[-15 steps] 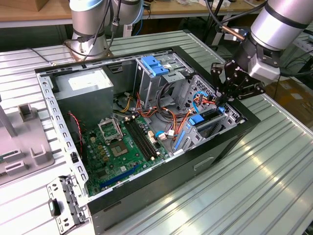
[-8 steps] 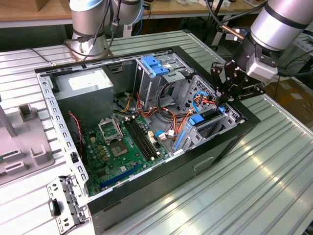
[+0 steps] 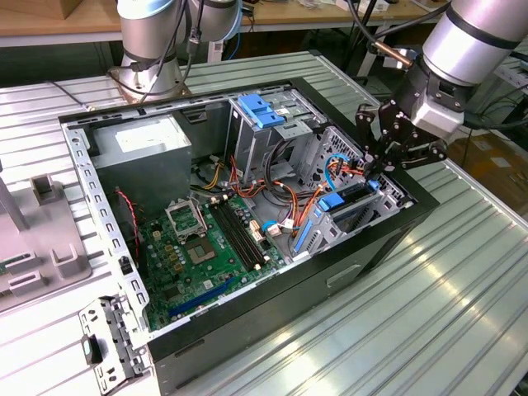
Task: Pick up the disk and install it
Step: 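Insert the first disk wire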
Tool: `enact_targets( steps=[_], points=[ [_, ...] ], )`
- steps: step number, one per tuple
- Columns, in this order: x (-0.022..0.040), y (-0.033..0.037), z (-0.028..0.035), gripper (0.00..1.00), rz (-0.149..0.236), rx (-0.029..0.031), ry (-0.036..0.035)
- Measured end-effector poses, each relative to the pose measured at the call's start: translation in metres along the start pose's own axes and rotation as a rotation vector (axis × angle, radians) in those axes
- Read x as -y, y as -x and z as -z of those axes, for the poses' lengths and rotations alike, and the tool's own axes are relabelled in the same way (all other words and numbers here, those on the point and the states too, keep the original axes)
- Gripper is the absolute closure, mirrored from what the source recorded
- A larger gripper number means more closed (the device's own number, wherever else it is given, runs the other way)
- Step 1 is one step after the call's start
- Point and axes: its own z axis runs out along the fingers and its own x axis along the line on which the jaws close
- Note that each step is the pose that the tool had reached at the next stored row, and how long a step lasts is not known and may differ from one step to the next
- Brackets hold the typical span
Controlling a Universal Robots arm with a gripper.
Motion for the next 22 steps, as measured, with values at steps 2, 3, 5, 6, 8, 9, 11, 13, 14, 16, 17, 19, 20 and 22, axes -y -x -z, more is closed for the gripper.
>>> enact_targets(
  steps=[2,3,5,6,8,9,11,13,14,16,17,19,20,22],
  points=[
    [0.0,0.0,0.0,0.83,-0.018,-0.0006,-0.0011],
    [0.0,0.0,-0.0001,0.83,-0.025,-0.0008,-0.0015],
    [0.0,0.0,-0.0001,0.83,-0.038,-0.0013,-0.0022],
    [0.0,0.0,-0.0002,0.83,-0.045,-0.0016,-0.0027],
    [0.0,0.0,-0.0003,0.83,-0.073,-0.0025,-0.0043],
    [-0.0011,0.0007,-0.0006,0.83,-0.126,-0.0043,-0.0074],
    [-0.0091,0.0058,-0.0011,0.83,-0.214,-0.0075,-0.0124],
    [-0.0105,0.0068,-0.0012,0.83,-0.231,-0.008,-0.0134],
    [-0.0109,0.007,-0.0012,0.83,-0.236,-0.0082,-0.0137],
    [-0.0119,0.0077,-0.0012,0.83,-0.248,-0.0086,-0.0143],
    [-0.0122,0.0079,-0.0013,0.83,-0.252,-0.0088,-0.0146],
    [-0.0129,0.0083,-0.0013,0.83,-0.264,-0.0092,-0.0153],
    [-0.0135,0.0087,-0.0014,0.83,-0.275,-0.0095,-0.0159],
    [-0.0144,0.0093,-0.0014,0.83,-0.291,-0.0101,-0.0169]
  ],
)
